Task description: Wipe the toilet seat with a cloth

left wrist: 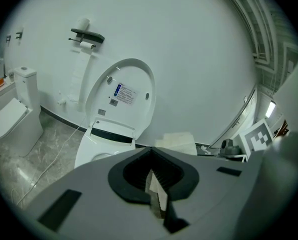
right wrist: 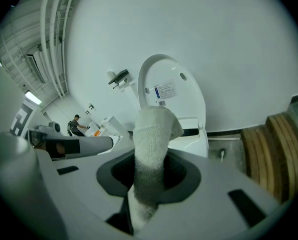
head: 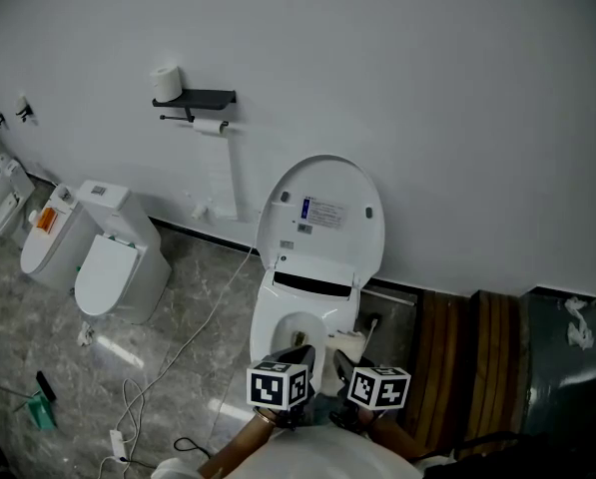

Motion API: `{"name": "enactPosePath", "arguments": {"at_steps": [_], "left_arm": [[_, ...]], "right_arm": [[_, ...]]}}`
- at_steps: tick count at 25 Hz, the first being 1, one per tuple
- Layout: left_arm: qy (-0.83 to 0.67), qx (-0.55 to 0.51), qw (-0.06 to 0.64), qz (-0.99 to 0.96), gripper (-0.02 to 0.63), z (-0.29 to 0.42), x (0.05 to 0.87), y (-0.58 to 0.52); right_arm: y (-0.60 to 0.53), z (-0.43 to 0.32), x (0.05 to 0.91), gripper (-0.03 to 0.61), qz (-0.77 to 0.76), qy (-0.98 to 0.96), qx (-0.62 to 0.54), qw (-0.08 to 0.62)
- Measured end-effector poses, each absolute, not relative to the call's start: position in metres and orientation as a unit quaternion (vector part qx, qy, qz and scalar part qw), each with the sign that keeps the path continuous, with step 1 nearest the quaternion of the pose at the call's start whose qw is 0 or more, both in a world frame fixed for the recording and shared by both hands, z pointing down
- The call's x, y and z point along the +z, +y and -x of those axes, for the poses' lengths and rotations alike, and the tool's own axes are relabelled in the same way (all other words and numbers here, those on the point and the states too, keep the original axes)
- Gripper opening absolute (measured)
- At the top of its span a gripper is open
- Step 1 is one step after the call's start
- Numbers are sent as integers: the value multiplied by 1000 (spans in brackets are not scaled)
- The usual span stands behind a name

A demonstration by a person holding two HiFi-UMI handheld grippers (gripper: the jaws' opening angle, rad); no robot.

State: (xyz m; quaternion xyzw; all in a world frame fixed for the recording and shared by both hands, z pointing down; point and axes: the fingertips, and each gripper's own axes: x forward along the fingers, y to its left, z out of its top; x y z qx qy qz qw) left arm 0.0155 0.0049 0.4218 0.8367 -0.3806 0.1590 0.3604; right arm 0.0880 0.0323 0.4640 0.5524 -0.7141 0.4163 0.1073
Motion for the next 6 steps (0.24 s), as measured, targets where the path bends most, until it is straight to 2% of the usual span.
{"name": "enactPosePath", "arguments": {"at_steps": [6], "left_arm": [[-387, 156, 357, -836, 12, -16, 422, -3]], "right_arm": [[28, -93, 467, 89, -553, -711, 421, 110]]}}
